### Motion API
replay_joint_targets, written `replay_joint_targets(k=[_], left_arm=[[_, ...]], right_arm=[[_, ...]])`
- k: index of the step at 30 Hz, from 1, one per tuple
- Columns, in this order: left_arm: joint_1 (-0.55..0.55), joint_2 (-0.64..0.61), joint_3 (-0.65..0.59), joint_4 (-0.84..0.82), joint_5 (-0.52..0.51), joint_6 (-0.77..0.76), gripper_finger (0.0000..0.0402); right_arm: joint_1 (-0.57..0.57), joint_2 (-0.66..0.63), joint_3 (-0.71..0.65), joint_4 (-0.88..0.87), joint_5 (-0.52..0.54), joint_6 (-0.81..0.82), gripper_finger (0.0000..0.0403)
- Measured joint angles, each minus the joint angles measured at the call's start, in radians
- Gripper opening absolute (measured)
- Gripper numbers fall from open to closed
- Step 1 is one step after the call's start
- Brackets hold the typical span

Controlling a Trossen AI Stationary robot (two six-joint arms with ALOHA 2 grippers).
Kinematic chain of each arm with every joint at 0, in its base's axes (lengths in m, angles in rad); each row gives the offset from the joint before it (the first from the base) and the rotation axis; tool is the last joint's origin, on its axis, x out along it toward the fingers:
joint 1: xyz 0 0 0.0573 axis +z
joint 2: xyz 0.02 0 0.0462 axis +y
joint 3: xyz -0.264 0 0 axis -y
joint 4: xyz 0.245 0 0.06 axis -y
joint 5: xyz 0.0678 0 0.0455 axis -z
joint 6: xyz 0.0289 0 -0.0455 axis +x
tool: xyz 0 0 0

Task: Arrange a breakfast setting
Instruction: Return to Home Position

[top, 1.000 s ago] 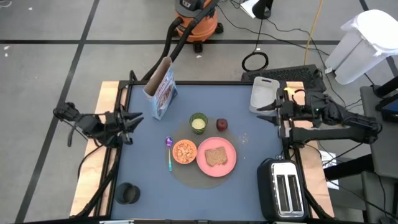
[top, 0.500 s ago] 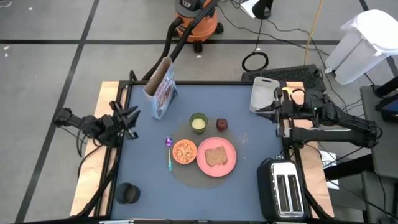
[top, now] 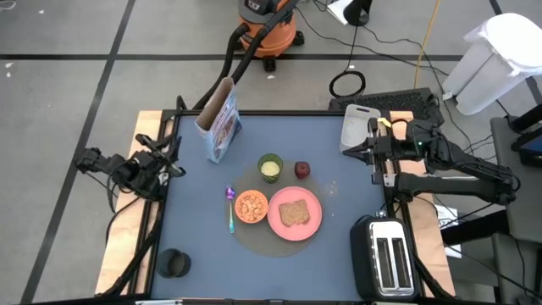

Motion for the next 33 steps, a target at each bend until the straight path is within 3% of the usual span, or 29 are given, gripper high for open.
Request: replay_joint_targets(k=[3, 12, 20, 24, 29, 33], left_arm=[[-0.035, 0.0, 0.0, -0.048, -0.066, -0.03, 0.0096], [-0.154, 0.0, 0.0, -0.364, -0.07, -0.315, 0.0062], [-0.266, 0.0, 0.0, -0.387, -0.07, -0.355, 0.0027], [-0.337, 0.0, 0.0, -0.394, -0.063, -0.417, 0.0011], [-0.402, 0.0, 0.0, -0.495, 0.036, -0.611, 0.0004], [-0.41, 0.0, 0.0, -0.579, 0.046, -0.796, 0.0005]], right_arm=[[-0.018, 0.02, 0.0, 0.026, -0.046, 0.002, 0.0001], [-0.062, 0.101, 0.0, 0.063, -0.151, 0.0, 0.0001], [-0.135, 0.156, 0.0, 0.086, -0.288, -0.001, 0.0], [-0.158, 0.163, 0.0, 0.084, -0.293, 0.001, 0.0], [-0.159, 0.164, 0.0, 0.082, -0.295, 0.0, 0.0], [-0.159, 0.164, 0.0, 0.079, -0.296, -0.001, 0.0]])
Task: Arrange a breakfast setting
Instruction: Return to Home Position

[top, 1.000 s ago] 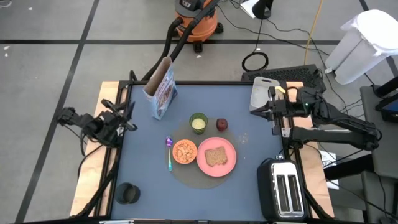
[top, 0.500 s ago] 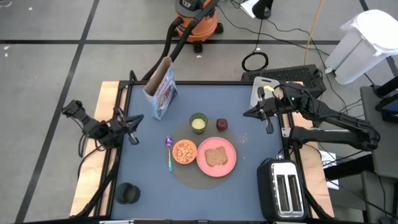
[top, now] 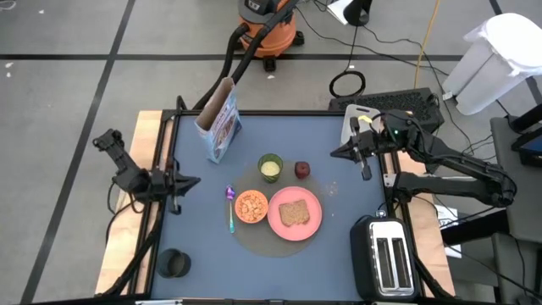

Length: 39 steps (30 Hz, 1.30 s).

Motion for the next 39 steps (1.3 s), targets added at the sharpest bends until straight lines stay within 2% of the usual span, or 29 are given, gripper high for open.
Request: replay_joint_targets(k=[2, 6, 10, 15, 18, 21, 29, 34, 39], left_arm=[[0.01, 0.001, 0.0, 0.0, 0.023, -0.067, 0.0005], [0.071, 0.001, 0.0, 0.018, 0.168, -0.155, 0.0005], [0.181, 0.033, 0.0, 0.022, 0.209, -0.237, 0.0005], [0.34, 0.115, 0.0, 0.121, 0.402, -0.109, 0.0005], [0.423, 0.148, 0.0, 0.179, 0.467, 0.0, 0.0005], [0.494, 0.158, 0.0, 0.2, 0.49, 0.053, 0.0005], [0.666, 0.159, 0.0, 0.164, 0.502, 0.049, 0.0005], [0.738, 0.159, 0.0, 0.083, 0.577, 0.034, 0.0005], [0.79, 0.158, 0.0, 0.037, 0.605, 0.035, 0.0005]], right_arm=[[0.0, 0.0, 0.0, -0.006, 0.0, -0.001, 0.0], [0.001, 0.0, 0.0, -0.009, 0.0, -0.002, 0.0], [0.001, 0.0, 0.0, -0.009, 0.0, -0.017, 0.0], [0.001, 0.004, 0.0, 0.009, -0.026, -0.048, 0.0], [0.001, 0.006, 0.0, 0.013, -0.048, -0.056, 0.0], [0.002, 0.008, 0.0, 0.025, -0.048, -0.095, 0.0], [0.001, 0.011, 0.0, 0.075, -0.045, -0.111, 0.0], [0.001, 0.011, 0.0, 0.075, -0.045, -0.103, 0.0], [0.001, 0.011, 0.0, 0.073, -0.044, -0.049, 0.0]])
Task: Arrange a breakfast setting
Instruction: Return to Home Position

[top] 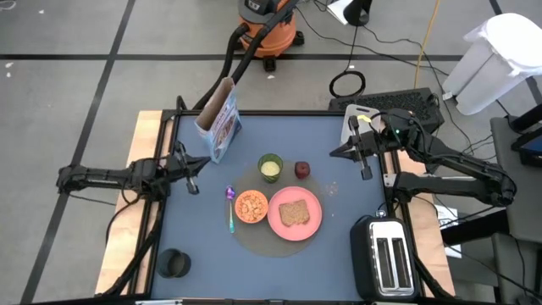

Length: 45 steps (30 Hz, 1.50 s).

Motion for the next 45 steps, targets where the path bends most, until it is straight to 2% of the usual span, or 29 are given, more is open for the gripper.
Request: replay_joint_targets(k=[10, 20, 27, 32, 40, 45], left_arm=[[0.052, -0.008, 0.0, -0.057, 0.006, 0.005, 0.0005], [0.073, -0.126, 0.0, -0.106, 0.006, 0.0, 0.0005], [0.073, -0.159, 0.0, -0.135, 0.006, -0.058, 0.0005], [0.073, -0.158, 0.0, -0.169, 0.055, -0.133, 0.0005], [0.073, -0.158, 0.0, -0.168, 0.048, -0.135, 0.0005], [0.073, -0.158, 0.0, -0.169, 0.047, -0.123, 0.0005]], right_arm=[[0.0, -0.076, 0.0, -0.1, 0.0, 0.066, 0.0], [0.0, -0.201, -0.008, -0.203, 0.0, 0.1, 0.0], [0.0, -0.275, -0.16, -0.106, 0.001, 0.15, 0.0], [0.0, -0.326, -0.275, -0.003, 0.0, 0.196, 0.0], [0.0, -0.411, -0.388, 0.015, 0.0, 0.259, 0.0], [0.0, -0.465, -0.466, 0.103, 0.0, 0.295, 0.0]])
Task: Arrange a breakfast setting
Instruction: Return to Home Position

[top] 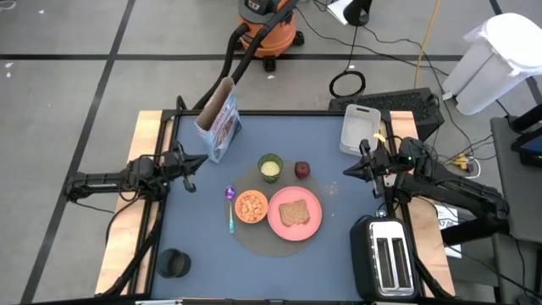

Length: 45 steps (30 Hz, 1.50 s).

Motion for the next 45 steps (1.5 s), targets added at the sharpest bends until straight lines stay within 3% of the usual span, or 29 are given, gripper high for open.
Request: replay_joint_targets(k=[8, 16, 21, 32, 45], left_arm=[[0.0, 0.0, 0.0, 0.0, 0.0, 0.003, 0.0005], [0.0, 0.0, 0.0, 0.0, -0.001, -0.002, 0.0005], [0.0, 0.0, 0.0, 0.0, -0.001, -0.002, 0.0005], [0.0, 0.001, 0.0, 0.003, -0.001, -0.005, 0.0005], [0.0, 0.001, 0.0, 0.003, -0.001, -0.004, 0.0005]], right_arm=[[0.0, -0.06, -0.164, 0.212, 0.0, 0.065, 0.0], [0.0, -0.075, -0.264, 0.271, 0.0, 0.101, 0.0], [0.0, -0.075, -0.331, 0.417, 0.014, 0.099, 0.0], [0.0, -0.071, -0.335, 0.303, 0.309, -0.003, 0.0], [0.0, -0.07, -0.338, 0.22, 0.315, -0.005, 0.0]])
